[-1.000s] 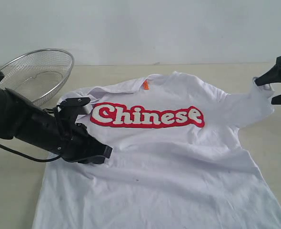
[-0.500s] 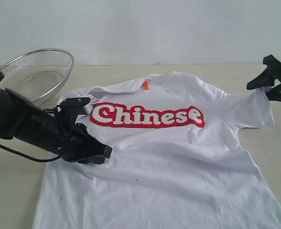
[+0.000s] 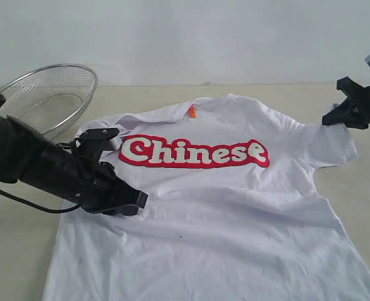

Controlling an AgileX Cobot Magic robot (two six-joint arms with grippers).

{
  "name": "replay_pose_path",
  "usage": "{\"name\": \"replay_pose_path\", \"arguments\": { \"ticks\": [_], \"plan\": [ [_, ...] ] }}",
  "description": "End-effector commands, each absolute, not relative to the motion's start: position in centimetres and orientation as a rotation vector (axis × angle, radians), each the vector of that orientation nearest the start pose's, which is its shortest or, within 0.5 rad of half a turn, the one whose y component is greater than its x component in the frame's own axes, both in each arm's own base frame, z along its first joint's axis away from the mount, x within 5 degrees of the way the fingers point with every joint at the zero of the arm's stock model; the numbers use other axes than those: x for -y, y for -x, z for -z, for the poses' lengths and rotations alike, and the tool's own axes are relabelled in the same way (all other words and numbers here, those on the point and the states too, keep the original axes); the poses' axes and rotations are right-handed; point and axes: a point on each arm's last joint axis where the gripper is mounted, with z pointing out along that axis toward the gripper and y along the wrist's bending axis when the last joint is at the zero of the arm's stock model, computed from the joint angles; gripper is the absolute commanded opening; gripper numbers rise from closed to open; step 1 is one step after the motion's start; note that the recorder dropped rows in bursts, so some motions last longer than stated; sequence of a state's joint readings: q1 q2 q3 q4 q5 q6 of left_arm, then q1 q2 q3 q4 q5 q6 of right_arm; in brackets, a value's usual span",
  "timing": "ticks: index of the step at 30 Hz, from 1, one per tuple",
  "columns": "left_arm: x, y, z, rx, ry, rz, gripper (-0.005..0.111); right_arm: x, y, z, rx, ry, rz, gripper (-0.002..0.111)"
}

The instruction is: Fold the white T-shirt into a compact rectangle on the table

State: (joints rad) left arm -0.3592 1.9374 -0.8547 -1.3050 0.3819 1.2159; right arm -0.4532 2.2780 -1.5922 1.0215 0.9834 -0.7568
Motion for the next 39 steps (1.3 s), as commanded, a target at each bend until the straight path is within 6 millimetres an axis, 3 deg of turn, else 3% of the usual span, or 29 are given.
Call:
{"name": "replay_pose_path", "arguments": {
  "ticks": [1,9,16,19,21,24,26,28,30,33,35,37,39],
  "plan": [
    [14.7,-29.5,-9.8,-2.654,-0.538,0.635,0.005,11.7,-43.4,-14.9,-2.483,-0.073,-0.965,0.0],
    [14.8,-29.3,-9.8,-2.658,-0.549,0.669,0.005,3.7,-43.7,-18.3,-2.576,0.395,-0.82,0.0],
    [14.8,-29.3,-9.8,-2.658,-0.549,0.669,0.005,-3.1,-42.7,-17.1,-2.788,0.723,-0.615,0.0],
    [14.8,-29.3,-9.8,-2.658,-0.549,0.669,0.005,-6.4,-42.7,-16.8,-2.776,0.814,-0.551,0.0],
    [14.8,-29.3,-9.8,-2.658,-0.549,0.669,0.005,-7.5,-42.9,-15.8,-2.789,0.832,-0.472,0.0],
    [14.8,-29.3,-9.8,-2.658,-0.549,0.669,0.005,-7.6,-43.3,-13.6,-2.828,0.798,-0.444,0.0],
    [14.8,-29.3,-9.8,-2.658,-0.549,0.669,0.005,-7.4,-43.6,-13.0,-2.841,0.752,-0.399,0.009],
    [14.8,-29.3,-9.8,-2.658,-0.549,0.669,0.005,-7.4,-43.6,-13.0,-2.839,0.751,-0.396,0.042],
    [14.8,-29.3,-9.8,-2.658,-0.548,0.666,0.005,-7.4,-43.6,-13.7,-2.847,0.692,-0.401,0.06],
    [14.8,-29.4,-9.9,-2.654,-0.547,0.664,0.005,-7.4,-43.3,-16.8,-2.804,0.647,-0.394,0.047],
    [14.8,-29.4,-9.9,-2.654,-0.547,0.664,0.005,-7.1,-43.1,-19.9,-2.715,0.662,-0.314,0.048],
    [14.9,-29.6,-9.9,-2.649,-0.547,0.661,0.005,-6.0,-43.5,-22.0,-2.631,0.624,-0.126,0.046],
    [14.9,-29.7,-10.0,-2.644,-0.547,0.662,0.005,-5.0,-43.9,-23.0,-2.581,0.568,0.026,0.036]
  ]
}}
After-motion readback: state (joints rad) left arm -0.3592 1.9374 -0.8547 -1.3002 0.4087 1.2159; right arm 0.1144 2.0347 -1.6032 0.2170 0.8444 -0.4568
